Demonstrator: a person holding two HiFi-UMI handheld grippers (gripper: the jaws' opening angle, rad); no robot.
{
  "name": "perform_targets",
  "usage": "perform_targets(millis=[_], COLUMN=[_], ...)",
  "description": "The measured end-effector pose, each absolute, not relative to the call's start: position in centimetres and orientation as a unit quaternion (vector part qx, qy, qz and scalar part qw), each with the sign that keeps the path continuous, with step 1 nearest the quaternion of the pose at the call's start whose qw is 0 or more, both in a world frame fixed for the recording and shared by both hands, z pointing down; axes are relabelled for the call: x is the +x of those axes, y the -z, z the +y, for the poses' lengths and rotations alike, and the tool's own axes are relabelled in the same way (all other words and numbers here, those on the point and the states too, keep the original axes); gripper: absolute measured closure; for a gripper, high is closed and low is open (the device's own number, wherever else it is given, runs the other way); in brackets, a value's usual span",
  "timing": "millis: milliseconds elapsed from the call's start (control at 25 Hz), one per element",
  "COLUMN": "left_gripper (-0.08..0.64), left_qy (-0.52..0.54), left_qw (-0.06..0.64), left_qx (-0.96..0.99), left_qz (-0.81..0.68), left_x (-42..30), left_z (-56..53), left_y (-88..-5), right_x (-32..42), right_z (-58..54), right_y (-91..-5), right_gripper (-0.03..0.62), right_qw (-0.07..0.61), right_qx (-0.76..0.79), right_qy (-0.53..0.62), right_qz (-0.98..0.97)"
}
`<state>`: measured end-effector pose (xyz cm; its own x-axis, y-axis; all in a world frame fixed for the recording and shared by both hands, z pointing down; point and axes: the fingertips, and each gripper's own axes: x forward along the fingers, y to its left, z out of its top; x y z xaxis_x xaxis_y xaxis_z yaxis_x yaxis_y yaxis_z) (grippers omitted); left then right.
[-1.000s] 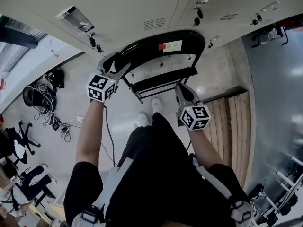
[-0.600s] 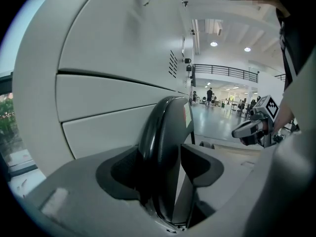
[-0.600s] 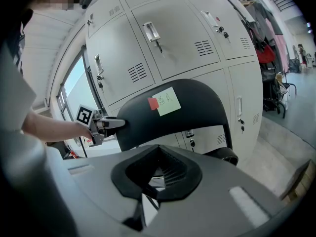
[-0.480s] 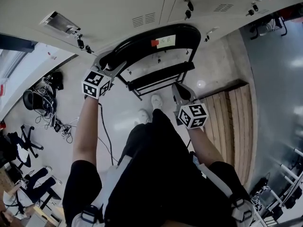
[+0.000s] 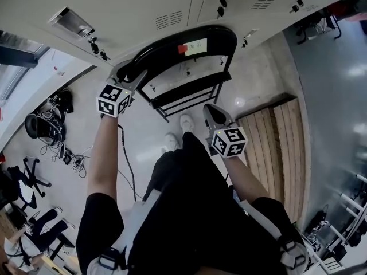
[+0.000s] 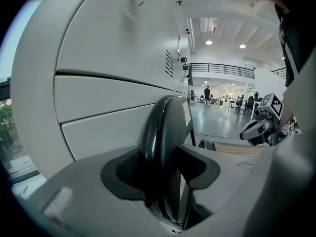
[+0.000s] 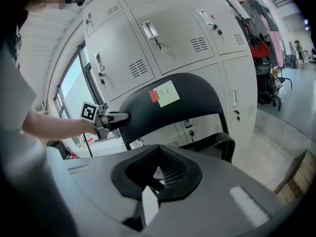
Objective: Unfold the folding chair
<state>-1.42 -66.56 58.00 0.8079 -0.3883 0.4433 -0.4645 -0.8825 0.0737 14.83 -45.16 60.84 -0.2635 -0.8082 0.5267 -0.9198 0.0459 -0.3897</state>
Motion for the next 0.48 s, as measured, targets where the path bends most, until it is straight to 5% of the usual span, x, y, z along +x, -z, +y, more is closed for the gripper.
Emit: perform_targets(millis=[480], left_gripper=[0.368], left_qy=[-0.189], left_qw=[0.062], left_qx=[0.955], left_qz=[-0.22], left_x=[-1.4], left_z=[-63.7], left_y=[-56.9], right_x=[13.4], right_z=[-44.2], right_y=[-64.5], right_gripper=[0.586], right_qw=[0.014], right_qx=[0.638], right_qy=[-0.442], right_qz=[-0.631])
